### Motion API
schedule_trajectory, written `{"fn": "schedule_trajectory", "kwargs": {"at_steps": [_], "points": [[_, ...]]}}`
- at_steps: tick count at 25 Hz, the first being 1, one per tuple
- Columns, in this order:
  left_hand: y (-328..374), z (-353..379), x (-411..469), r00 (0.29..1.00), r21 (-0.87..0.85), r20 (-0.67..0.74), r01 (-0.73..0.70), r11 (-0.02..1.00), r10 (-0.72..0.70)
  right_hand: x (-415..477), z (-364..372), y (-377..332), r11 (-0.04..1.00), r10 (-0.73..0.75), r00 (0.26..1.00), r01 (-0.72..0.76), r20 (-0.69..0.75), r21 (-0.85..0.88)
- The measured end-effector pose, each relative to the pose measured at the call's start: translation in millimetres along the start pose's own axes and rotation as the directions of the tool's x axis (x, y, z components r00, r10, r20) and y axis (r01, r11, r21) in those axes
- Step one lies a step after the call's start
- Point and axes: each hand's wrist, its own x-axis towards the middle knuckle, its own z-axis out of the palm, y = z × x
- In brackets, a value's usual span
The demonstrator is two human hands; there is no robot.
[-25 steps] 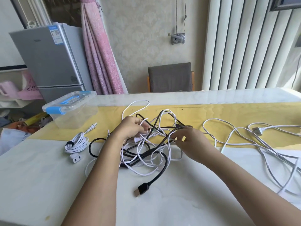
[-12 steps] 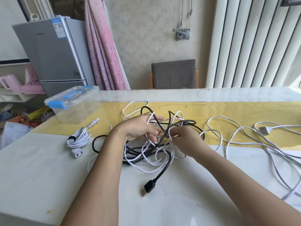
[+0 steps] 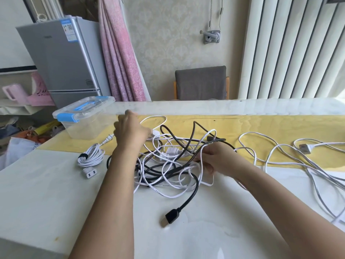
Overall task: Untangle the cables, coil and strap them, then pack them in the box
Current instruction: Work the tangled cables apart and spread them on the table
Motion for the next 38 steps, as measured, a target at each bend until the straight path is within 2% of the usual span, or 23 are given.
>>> {"fn": "schedule_trajectory", "kwargs": {"at_steps": [1, 2, 3, 5, 6, 7, 10, 14, 16, 18, 20, 22, 23, 26, 28, 29, 31, 33, 35, 36, 37, 38], "points": [[6, -1, -2, 0.990, -0.115, -0.047, -0.140, 0.983, 0.135, -1, 2, 1, 1.000, 0.000, 1.000, 0.000, -0.006, 0.010], [14, -2, -8, 0.964, -0.256, 0.001, -0.258, 0.932, 0.268, 0, 4, 1, 1.000, 0.002, 1.000, -0.001, -0.026, 0.014], [21, 0, -14, 0.918, -0.333, 0.160, -0.295, 0.895, 0.362, 1, 6, 1, 1.000, 0.007, 0.999, -0.005, -0.050, 0.025], [28, 10, -24, 0.758, -0.227, 0.531, -0.304, 0.925, 0.379, 2, 7, -1, 0.994, 0.033, 0.994, -0.023, -0.101, 0.106], [27, 19, -24, 0.721, -0.147, 0.601, -0.322, 0.935, 0.343, 1, 4, -2, 0.985, 0.047, 0.991, -0.027, -0.122, 0.168], [24, 28, -23, 0.718, -0.122, 0.613, -0.329, 0.937, 0.331, 0, 0, -3, 0.971, 0.061, 0.989, -0.028, -0.135, 0.236], [22, 43, -27, 0.688, -0.236, 0.652, -0.216, 0.947, 0.320, -5, -10, -5, 0.936, 0.090, 0.984, -0.031, -0.154, 0.352], [27, 44, -27, 0.703, -0.261, 0.668, -0.086, 0.961, 0.244, -11, -8, -4, 0.980, 0.005, 0.965, 0.048, -0.263, 0.194], [22, 34, -24, 0.626, -0.320, 0.743, 0.024, 0.947, 0.235, -11, -9, -2, 0.983, -0.061, 0.957, 0.107, -0.284, 0.150], [18, 22, -24, 0.499, -0.347, 0.837, 0.164, 0.923, 0.225, -11, -10, -1, 0.983, -0.102, 0.951, 0.140, -0.292, 0.115], [14, 14, -25, 0.415, -0.326, 0.883, 0.214, 0.921, 0.217, -10, -9, -1, 0.981, -0.121, 0.947, 0.161, -0.299, 0.110], [12, 12, -23, 0.410, -0.369, 0.873, 0.200, 0.908, 0.265, -9, -8, 0, 0.976, -0.122, 0.939, 0.173, -0.323, 0.133], [10, 14, -21, 0.436, -0.418, 0.845, 0.176, 0.891, 0.310, -8, -9, 1, 0.973, -0.121, 0.934, 0.179, -0.336, 0.147], [13, 23, -15, 0.630, -0.526, 0.659, -0.006, 0.851, 0.411, -9, -18, 3, 0.954, -0.146, 0.930, 0.223, -0.336, 0.203], [25, 31, -20, 0.722, -0.547, 0.510, -0.147, 0.824, 0.467, -12, -21, 4, 0.927, -0.193, 0.931, 0.277, -0.310, 0.254], [32, 34, -25, 0.738, -0.542, 0.461, -0.205, 0.815, 0.492, -13, -21, 4, 0.925, -0.215, 0.931, 0.291, -0.295, 0.245], [46, 43, -39, 0.723, -0.526, 0.456, -0.252, 0.812, 0.520, -15, -18, 1, 0.937, -0.267, 0.916, 0.320, -0.300, 0.141], [57, 53, -49, 0.699, -0.529, 0.531, -0.168, 0.832, 0.479, -14, -20, -1, 0.952, -0.277, 0.902, 0.303, -0.331, 0.028], [59, 56, -50, 0.702, -0.517, 0.599, -0.027, 0.855, 0.384, -14, -29, -1, 0.971, -0.223, 0.916, 0.240, -0.333, 0.009], [56, 53, -46, 0.667, -0.559, 0.648, 0.090, 0.824, 0.367, -16, -34, -1, 0.978, -0.184, 0.927, 0.206, -0.326, 0.035], [52, 50, -41, 0.600, -0.613, 0.704, 0.246, 0.751, 0.379, -16, -39, 1, 0.981, -0.149, 0.935, 0.182, -0.323, 0.074], [42, 48, -33, 0.505, -0.644, 0.747, 0.385, 0.661, 0.433, -17, -42, 3, 0.979, -0.117, 0.940, 0.163, -0.319, 0.121]]}}
